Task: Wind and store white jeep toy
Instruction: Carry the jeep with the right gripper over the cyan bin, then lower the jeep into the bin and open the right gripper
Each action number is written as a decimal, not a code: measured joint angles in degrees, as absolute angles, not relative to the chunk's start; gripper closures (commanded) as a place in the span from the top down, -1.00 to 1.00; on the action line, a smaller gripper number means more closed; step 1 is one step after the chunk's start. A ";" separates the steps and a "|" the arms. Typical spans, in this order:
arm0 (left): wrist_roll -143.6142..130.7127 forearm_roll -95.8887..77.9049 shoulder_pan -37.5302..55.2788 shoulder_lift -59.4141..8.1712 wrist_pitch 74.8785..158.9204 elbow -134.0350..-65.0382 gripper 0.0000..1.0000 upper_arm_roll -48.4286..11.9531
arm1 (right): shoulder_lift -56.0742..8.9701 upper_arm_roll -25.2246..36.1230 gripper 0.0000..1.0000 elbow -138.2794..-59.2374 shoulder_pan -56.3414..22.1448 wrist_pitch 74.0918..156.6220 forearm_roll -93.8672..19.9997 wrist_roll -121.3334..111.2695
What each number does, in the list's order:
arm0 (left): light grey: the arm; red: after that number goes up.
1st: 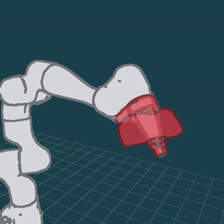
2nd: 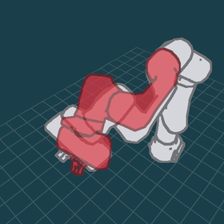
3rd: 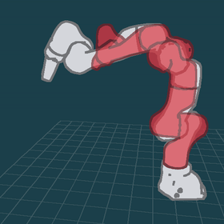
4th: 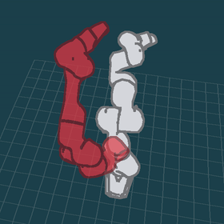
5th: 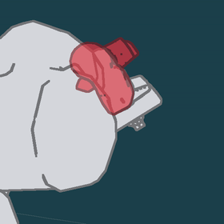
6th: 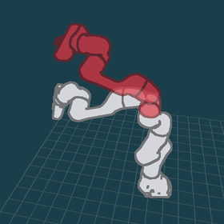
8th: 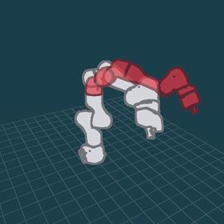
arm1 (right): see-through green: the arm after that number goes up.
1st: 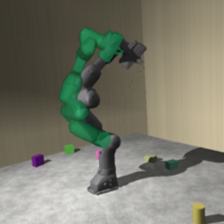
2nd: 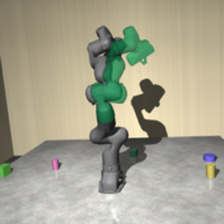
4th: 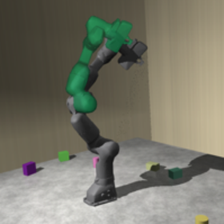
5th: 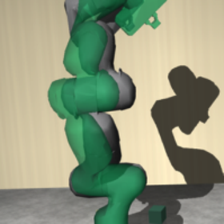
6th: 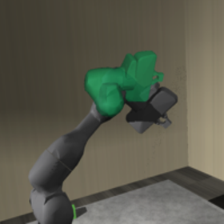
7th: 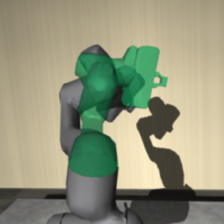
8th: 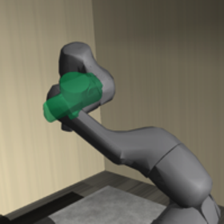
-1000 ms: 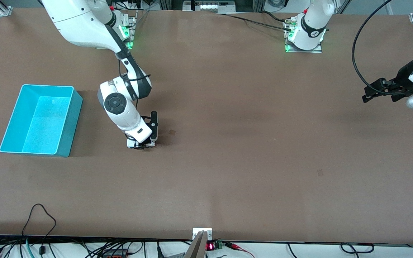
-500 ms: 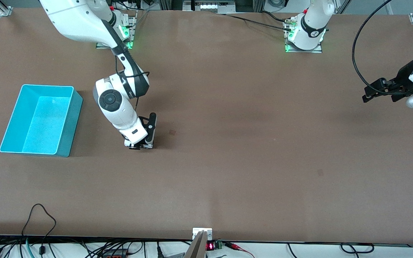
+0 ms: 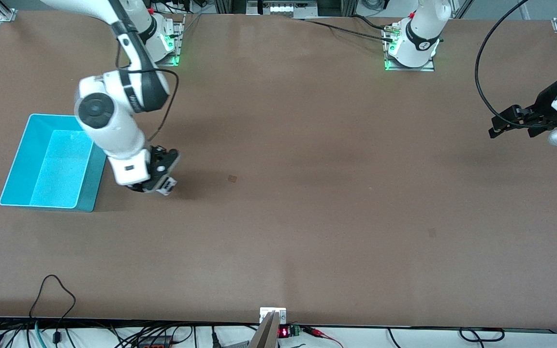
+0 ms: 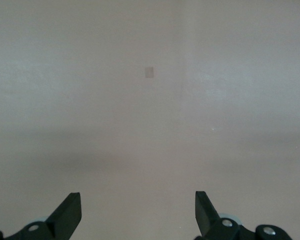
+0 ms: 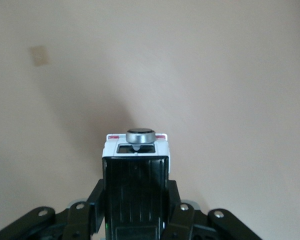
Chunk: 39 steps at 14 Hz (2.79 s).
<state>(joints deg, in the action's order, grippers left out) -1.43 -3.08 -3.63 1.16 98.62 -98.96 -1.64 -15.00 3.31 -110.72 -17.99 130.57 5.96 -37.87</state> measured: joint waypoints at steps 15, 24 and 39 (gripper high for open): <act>-1.45 -3.08 -3.24 1.22 98.57 -98.92 1.00 -2.26 | -10.79 27.28 -1.00 -122.77 -12.61 129.65 5.86 -22.85; -1.43 -3.08 -2.94 1.23 98.48 -98.92 1.00 -1.57 | -18.85 27.32 -0.96 -126.25 -7.89 137.92 3.17 -17.88; -1.42 -3.08 -2.95 1.23 98.25 -98.92 1.00 -1.13 | -22.67 26.96 1.00 -126.10 -7.03 138.03 0.85 -18.09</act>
<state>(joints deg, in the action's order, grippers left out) -1.42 -3.08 -2.95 1.23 98.25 -98.92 -1.13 -22.67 26.96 -126.10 -7.03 138.03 0.85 -18.09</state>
